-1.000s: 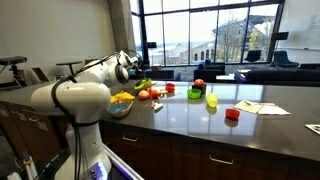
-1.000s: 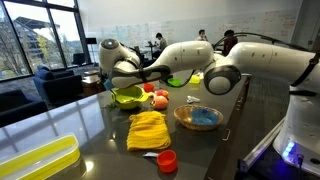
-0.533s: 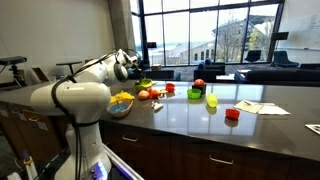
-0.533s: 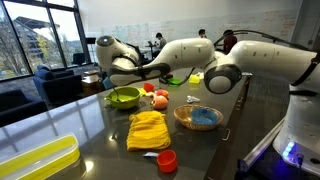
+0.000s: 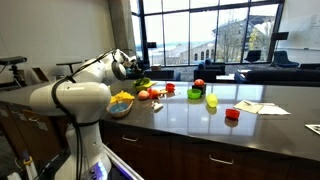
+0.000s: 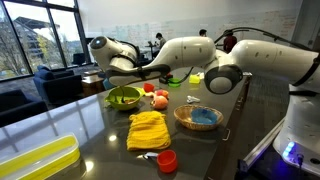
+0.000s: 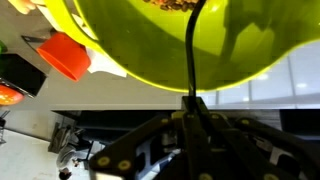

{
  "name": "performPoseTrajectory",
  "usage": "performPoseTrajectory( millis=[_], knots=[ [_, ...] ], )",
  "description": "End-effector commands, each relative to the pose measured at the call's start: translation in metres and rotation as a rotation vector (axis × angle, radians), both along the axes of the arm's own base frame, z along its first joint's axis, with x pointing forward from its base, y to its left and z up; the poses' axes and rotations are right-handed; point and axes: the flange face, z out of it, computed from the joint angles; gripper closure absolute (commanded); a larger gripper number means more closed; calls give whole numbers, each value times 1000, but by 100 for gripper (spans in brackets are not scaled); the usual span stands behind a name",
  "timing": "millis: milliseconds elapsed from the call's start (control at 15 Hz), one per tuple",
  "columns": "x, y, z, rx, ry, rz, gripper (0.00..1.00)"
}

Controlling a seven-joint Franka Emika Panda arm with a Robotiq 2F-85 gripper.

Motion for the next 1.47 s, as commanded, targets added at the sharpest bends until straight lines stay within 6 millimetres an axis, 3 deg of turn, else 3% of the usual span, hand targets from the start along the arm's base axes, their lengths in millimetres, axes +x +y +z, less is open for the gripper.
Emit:
performPoseTrajectory(
  millis=[0, 533, 1000, 1400],
  knots=[
    [-10, -4, 10, -37, -18, -139, 99],
    [-30, -9, 16, -141, -44, -305, 99],
    [-49, 0, 36, -291, -116, -323, 99],
    [-52, 10, 43, -338, -144, -249, 99]
  ],
)
